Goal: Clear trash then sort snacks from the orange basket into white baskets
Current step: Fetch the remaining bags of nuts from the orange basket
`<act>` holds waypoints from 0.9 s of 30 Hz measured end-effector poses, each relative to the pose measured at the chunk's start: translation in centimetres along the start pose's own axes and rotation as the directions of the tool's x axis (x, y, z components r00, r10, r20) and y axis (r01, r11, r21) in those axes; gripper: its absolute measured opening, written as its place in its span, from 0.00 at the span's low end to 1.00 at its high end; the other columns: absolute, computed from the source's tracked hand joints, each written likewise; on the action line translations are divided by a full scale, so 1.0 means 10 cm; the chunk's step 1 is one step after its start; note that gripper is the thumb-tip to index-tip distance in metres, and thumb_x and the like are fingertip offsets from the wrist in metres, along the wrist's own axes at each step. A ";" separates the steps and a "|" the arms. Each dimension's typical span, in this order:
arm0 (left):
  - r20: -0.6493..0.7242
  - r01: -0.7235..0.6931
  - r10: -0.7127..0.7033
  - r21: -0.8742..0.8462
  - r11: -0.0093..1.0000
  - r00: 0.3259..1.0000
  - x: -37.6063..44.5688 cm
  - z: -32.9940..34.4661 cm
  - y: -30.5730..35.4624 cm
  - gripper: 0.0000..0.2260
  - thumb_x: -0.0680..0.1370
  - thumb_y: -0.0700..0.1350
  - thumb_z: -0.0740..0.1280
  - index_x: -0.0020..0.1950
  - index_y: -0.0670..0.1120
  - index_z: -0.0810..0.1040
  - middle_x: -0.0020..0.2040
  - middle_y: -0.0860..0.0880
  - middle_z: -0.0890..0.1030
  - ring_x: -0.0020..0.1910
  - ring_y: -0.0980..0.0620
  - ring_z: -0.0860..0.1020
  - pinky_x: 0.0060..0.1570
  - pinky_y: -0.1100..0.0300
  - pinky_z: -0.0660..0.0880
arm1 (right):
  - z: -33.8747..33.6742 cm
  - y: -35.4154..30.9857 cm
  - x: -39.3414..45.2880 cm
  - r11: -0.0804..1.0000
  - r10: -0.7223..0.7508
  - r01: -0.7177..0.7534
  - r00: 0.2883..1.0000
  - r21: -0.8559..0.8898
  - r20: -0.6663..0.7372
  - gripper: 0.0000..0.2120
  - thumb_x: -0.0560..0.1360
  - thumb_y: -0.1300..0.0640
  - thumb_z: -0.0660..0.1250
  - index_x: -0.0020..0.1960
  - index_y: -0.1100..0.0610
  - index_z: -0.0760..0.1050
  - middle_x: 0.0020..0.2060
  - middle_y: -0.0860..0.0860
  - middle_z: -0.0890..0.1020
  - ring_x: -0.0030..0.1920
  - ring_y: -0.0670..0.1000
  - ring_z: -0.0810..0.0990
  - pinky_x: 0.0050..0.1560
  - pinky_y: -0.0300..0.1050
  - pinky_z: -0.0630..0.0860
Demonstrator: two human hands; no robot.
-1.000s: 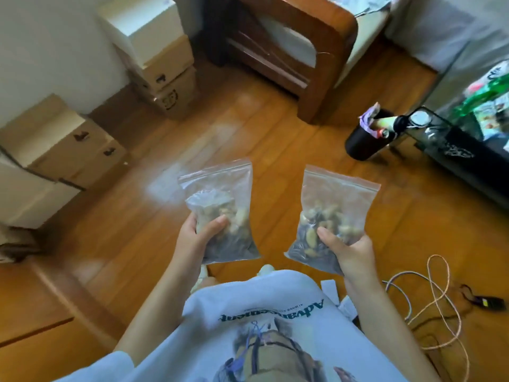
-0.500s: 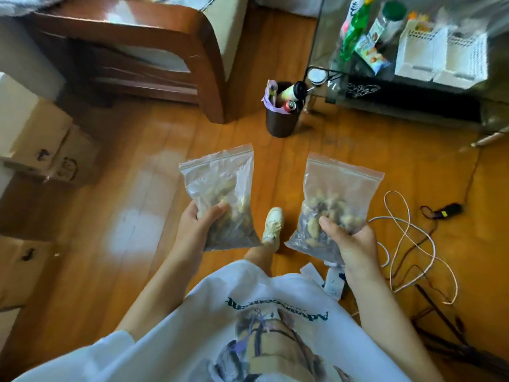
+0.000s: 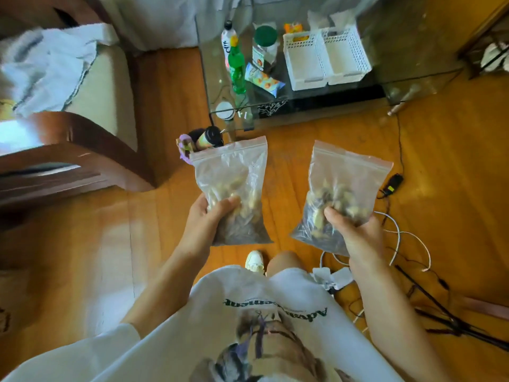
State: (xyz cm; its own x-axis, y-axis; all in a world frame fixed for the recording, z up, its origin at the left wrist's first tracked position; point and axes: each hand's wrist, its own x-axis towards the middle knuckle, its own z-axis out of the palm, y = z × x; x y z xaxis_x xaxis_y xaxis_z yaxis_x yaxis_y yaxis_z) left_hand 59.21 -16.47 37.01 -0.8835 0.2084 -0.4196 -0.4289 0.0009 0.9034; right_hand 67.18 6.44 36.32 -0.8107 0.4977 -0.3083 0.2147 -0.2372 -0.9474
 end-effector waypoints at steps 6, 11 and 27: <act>0.106 0.014 -0.017 0.026 1.000 0.994 0.79 0.49 0.25 0.14 0.63 0.54 0.70 0.47 0.52 0.80 0.42 0.53 0.85 0.41 0.55 0.83 0.35 0.65 0.77 | -0.24 -0.04 0.65 0.999 0.032 -0.030 0.990 0.017 -0.139 0.13 0.65 0.66 0.72 0.44 0.51 0.79 0.37 0.43 0.85 0.40 0.44 0.84 0.39 0.38 0.80; 0.137 0.003 -0.006 0.022 1.000 0.991 1.55 1.03 0.50 0.15 0.63 0.53 0.70 0.49 0.52 0.80 0.45 0.52 0.85 0.45 0.53 0.83 0.41 0.64 0.78 | -0.38 -0.28 1.44 0.999 0.002 0.004 0.991 0.043 -0.132 0.15 0.65 0.66 0.72 0.46 0.50 0.78 0.39 0.44 0.85 0.43 0.45 0.84 0.39 0.38 0.80; 0.067 0.034 -0.030 -0.056 0.998 0.997 3.28 2.52 1.18 0.17 0.62 0.52 0.71 0.49 0.50 0.80 0.43 0.52 0.86 0.43 0.55 0.84 0.37 0.66 0.77 | -0.89 -1.16 3.78 0.999 0.033 -0.033 0.999 -0.008 0.038 0.16 0.66 0.69 0.72 0.49 0.52 0.77 0.41 0.48 0.85 0.45 0.49 0.84 0.42 0.39 0.79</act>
State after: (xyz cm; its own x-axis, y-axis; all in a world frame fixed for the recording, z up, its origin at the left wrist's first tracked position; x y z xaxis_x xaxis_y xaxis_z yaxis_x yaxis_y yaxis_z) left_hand 29.90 15.00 36.13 -0.8556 0.2735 -0.4396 -0.4683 -0.0468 0.8823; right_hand 38.86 35.47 34.92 -0.8232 0.4575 -0.3362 0.2455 -0.2471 -0.9374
